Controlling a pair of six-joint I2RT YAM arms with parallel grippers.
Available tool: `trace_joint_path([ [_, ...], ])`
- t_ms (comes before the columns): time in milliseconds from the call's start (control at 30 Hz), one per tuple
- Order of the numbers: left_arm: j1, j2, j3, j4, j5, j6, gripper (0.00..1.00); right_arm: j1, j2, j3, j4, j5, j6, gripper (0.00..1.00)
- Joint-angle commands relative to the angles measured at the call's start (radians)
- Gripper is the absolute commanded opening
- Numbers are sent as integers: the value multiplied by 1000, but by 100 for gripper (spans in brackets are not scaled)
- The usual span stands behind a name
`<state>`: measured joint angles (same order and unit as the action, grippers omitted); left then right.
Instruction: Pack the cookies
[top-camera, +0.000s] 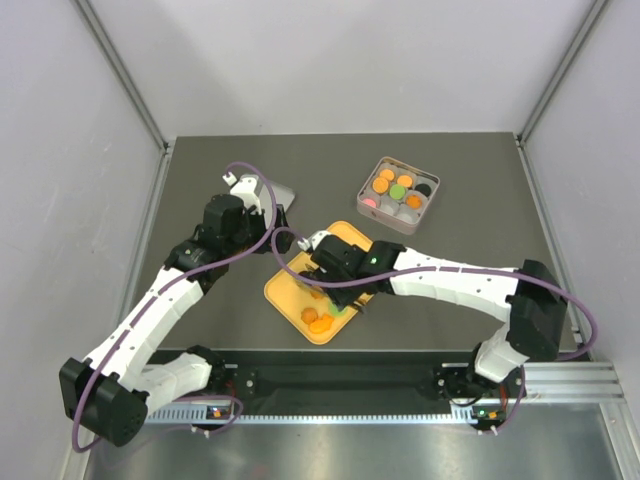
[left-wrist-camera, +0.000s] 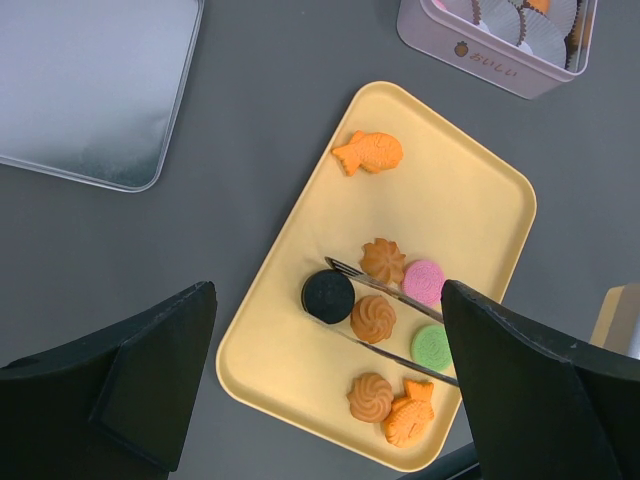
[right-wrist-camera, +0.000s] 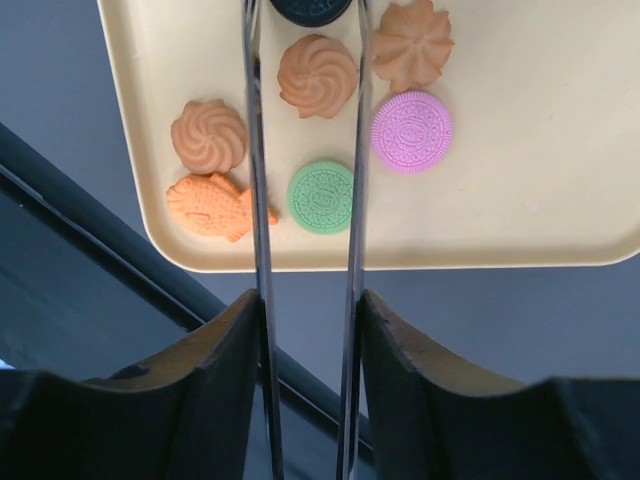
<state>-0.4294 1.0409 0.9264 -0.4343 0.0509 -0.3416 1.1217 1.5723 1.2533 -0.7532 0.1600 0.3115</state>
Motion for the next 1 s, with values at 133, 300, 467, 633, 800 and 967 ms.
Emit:
trace_joint_path([
  [133, 6, -18, -4, 19, -8, -2, 99, 15, -14, 41, -3, 52, 20, 32],
  [300, 6, -19, -4, 19, -9, -2, 99, 3, -69, 41, -5, 87, 28, 28],
  [467, 6, -25, -4, 19, -16, 0, 99, -48, -133, 43, -2, 88, 26, 27],
  [633, 6, -25, -3, 19, -16, 0, 99, -103, -199, 38, -12, 87, 17, 27],
  [800, 6, -27, -3, 17, -20, 1, 99, -209, -244, 24, -17, 82, -9, 27],
  [967, 6, -24, -3, 16, -19, 0, 99, -380, -273, 18, 1, 69, -52, 27],
])
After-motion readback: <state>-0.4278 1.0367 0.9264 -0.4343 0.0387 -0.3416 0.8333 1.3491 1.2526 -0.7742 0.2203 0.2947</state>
